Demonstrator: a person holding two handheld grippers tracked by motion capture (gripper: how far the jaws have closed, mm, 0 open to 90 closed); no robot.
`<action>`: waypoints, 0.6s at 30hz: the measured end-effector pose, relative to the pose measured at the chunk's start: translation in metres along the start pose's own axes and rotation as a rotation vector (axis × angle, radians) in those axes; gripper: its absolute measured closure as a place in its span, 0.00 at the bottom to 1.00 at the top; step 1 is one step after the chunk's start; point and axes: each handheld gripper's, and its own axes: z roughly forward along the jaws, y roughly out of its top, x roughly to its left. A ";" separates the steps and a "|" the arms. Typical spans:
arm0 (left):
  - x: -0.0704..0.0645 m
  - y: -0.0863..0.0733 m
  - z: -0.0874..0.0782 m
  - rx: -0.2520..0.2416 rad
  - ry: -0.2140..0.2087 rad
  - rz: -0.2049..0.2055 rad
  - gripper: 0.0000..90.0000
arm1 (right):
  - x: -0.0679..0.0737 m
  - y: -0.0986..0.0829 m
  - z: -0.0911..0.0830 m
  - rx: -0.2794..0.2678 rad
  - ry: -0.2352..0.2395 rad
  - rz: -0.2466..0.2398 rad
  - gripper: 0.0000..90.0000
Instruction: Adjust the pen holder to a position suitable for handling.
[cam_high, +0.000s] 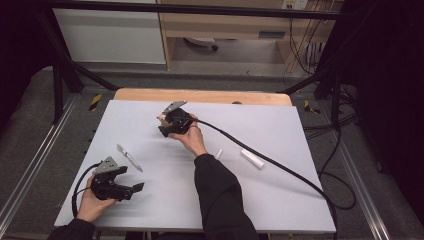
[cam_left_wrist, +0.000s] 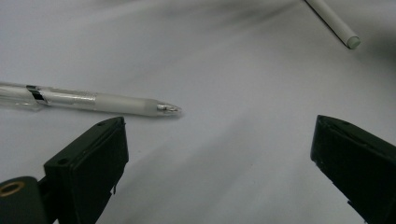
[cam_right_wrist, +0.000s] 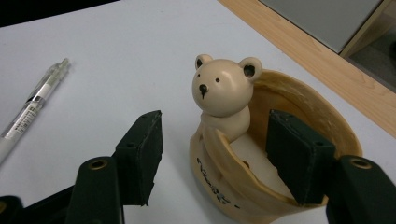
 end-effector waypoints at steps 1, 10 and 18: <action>0.000 0.000 0.000 0.000 0.000 0.000 0.05 | 0.000 0.000 0.001 0.004 0.000 -0.006 0.45; 0.000 0.000 0.000 0.003 -0.001 0.005 0.05 | -0.005 -0.001 0.009 0.027 0.005 -0.017 0.60; 0.000 0.000 0.000 0.005 -0.002 0.007 0.05 | -0.008 -0.003 0.013 0.035 0.021 -0.014 0.71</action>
